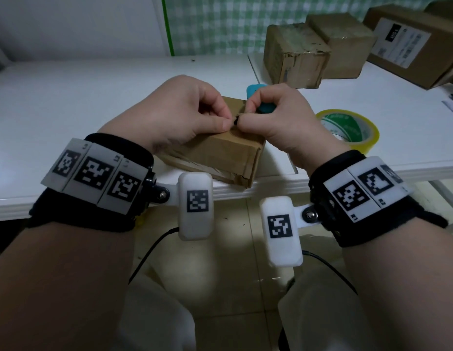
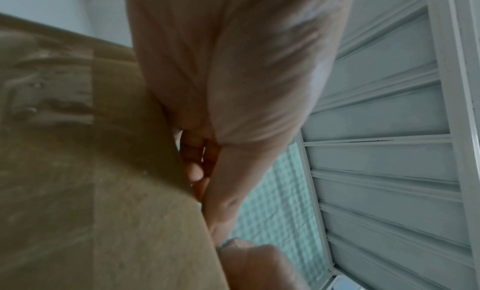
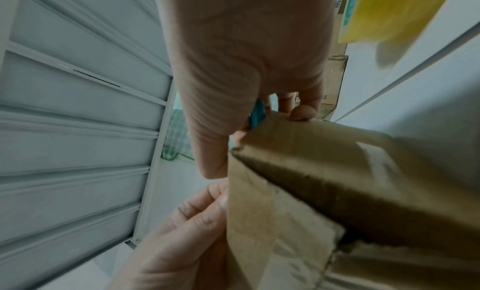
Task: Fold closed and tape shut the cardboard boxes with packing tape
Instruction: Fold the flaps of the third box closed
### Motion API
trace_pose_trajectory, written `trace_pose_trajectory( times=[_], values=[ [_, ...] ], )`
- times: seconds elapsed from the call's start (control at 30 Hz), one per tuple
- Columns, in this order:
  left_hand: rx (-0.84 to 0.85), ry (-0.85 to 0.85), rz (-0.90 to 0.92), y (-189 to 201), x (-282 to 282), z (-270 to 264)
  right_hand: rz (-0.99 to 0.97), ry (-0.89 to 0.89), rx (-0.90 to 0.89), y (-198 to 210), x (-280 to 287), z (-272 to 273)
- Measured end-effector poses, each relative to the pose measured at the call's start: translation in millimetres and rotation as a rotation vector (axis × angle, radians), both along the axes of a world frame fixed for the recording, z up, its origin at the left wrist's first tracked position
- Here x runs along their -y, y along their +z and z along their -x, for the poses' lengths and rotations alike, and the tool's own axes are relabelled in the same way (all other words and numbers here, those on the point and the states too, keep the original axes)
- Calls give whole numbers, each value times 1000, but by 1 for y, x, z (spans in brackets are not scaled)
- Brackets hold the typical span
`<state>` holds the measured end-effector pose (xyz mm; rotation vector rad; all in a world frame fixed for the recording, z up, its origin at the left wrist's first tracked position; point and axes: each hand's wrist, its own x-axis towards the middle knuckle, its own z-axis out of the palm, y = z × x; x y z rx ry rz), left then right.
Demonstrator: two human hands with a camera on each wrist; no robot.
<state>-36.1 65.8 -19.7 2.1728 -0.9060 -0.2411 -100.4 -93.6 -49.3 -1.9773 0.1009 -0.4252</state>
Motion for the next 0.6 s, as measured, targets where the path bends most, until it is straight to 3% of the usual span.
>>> trace_pose_trajectory(
  times=[0.6],
  values=[
    [48, 51, 33, -3, 4, 2, -71, 102, 0, -4, 15, 1]
  ],
)
